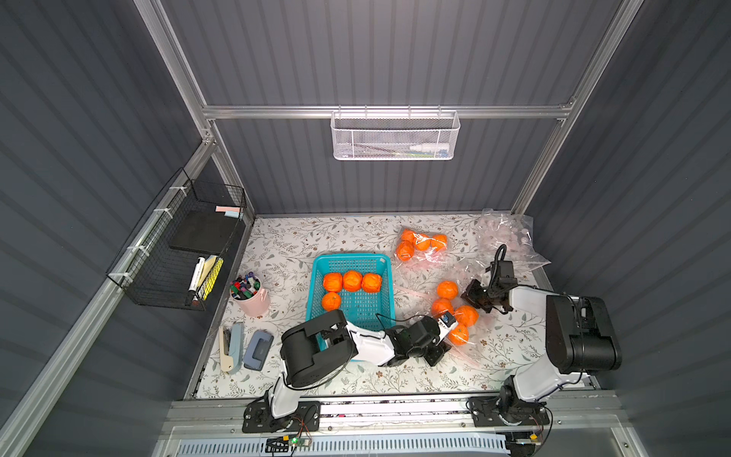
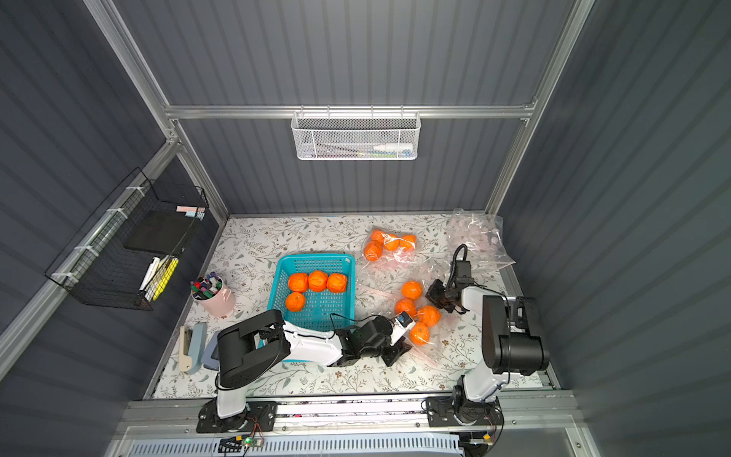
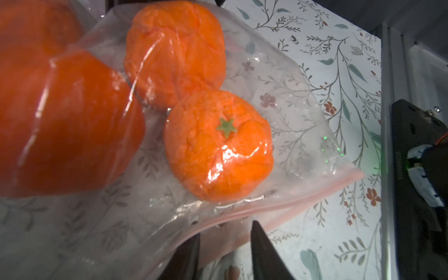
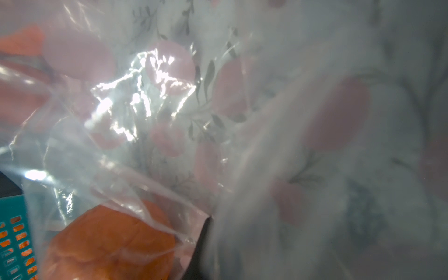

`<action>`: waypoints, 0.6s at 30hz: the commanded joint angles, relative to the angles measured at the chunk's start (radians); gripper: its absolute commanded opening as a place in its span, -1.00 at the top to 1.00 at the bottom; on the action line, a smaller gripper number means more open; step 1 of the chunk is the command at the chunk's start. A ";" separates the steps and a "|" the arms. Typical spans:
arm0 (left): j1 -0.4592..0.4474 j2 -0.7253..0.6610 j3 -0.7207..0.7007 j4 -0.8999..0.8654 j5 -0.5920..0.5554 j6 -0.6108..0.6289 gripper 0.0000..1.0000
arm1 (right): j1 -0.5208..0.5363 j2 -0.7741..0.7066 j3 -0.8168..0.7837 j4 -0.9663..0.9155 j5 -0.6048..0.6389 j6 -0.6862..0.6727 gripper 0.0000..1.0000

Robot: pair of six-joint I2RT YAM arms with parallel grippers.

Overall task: Open the zip-top bag and take out the orange
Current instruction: Pick up the orange from the zipper food storage bag.

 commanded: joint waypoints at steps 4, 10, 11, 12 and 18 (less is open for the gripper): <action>0.002 0.046 0.008 0.055 -0.042 -0.014 0.02 | -0.003 0.026 0.007 -0.037 0.017 0.009 0.80; 0.002 0.066 0.021 0.073 -0.070 0.029 -0.21 | -0.002 0.024 0.007 -0.036 0.017 0.010 0.80; 0.002 0.068 0.025 0.075 -0.064 0.038 -0.23 | -0.002 0.026 0.007 -0.037 0.017 0.011 0.80; 0.000 0.072 0.028 0.082 -0.057 0.048 -0.24 | -0.002 0.026 0.008 -0.038 0.017 0.010 0.80; -0.012 0.074 0.022 0.183 -0.058 0.111 -0.38 | -0.001 0.026 0.010 -0.038 0.018 0.010 0.80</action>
